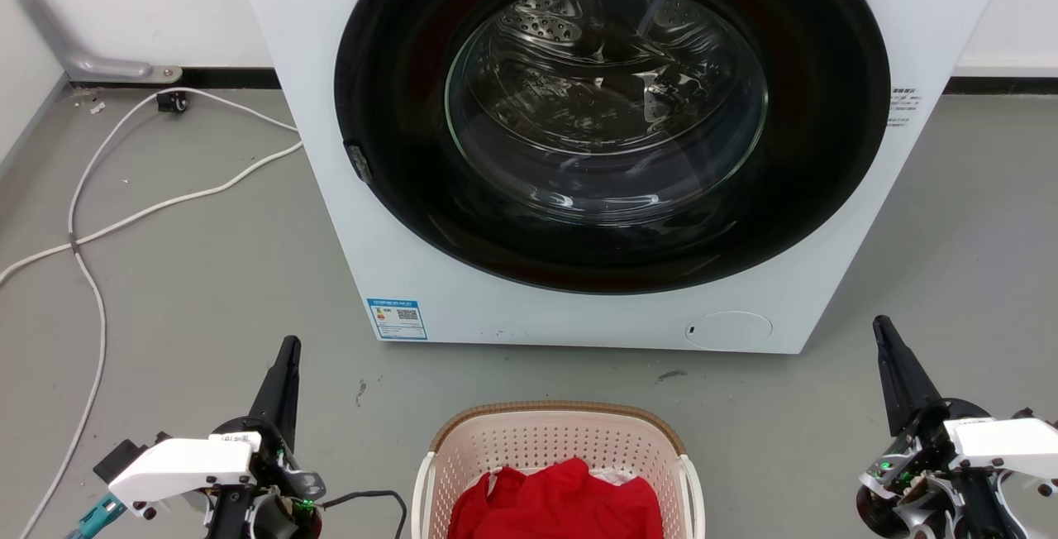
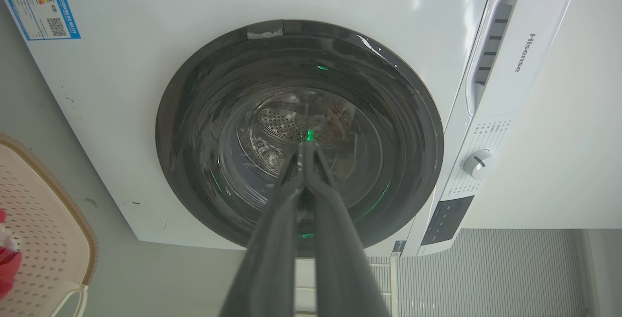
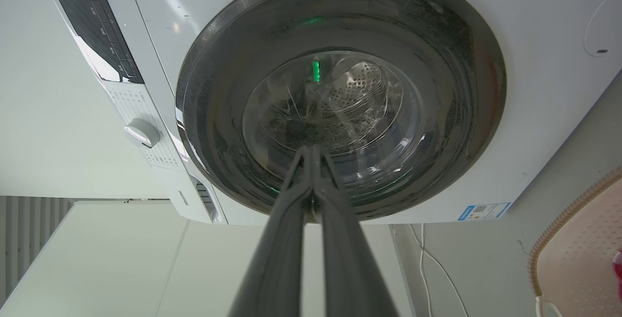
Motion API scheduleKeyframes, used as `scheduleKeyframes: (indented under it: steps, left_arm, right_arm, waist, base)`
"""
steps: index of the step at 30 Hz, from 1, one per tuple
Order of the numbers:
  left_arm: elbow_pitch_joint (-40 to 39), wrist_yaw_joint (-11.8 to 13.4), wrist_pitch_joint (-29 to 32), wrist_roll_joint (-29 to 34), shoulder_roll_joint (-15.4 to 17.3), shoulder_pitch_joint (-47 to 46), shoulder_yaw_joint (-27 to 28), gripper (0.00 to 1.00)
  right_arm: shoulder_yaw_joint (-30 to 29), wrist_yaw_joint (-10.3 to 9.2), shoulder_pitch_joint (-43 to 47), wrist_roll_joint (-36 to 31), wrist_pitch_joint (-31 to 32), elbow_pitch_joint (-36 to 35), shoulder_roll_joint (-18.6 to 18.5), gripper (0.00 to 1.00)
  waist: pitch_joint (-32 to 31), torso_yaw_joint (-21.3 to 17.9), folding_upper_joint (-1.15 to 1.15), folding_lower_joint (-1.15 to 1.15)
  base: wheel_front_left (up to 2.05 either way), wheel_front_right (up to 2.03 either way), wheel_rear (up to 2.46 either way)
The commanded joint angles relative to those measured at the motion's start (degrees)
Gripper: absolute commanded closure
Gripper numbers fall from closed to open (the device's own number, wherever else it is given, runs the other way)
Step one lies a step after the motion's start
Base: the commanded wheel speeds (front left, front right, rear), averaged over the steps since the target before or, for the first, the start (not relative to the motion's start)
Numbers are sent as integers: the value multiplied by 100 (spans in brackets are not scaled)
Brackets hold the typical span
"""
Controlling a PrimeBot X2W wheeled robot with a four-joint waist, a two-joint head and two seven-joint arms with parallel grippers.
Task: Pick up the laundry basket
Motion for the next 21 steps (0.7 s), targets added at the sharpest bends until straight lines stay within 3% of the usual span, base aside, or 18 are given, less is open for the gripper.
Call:
scheduleKeyframes:
  steps: [1, 19, 20, 21]
  left_arm:
    - [-4, -14, 10, -10, -10, -36, 16, 100]
    - [-4, -14, 10, -11, -10, -36, 16, 100]
    - [1, 1, 0, 0, 0, 0, 0, 0]
    - [40, 1, -3, 1, -2, 16, -7, 0]
  right_arm:
    - [3, -2, -64, 19, 7, 5, 9, 100]
    - [3, -2, -64, 19, 7, 5, 9, 100]
    - [0, 0, 0, 0, 0, 2, 0, 0]
    - [2, 0, 23, -3, -2, 35, 2, 0]
  waist:
    - [0, 0, 0, 0]
    - [0, 0, 0, 0]
    - [0, 0, 0, 0]
    - [0, 0, 0, 0]
  base:
    - [0, 0, 0]
    - [0, 0, 0]
    - [0, 0, 0]
    - [0, 0, 0]
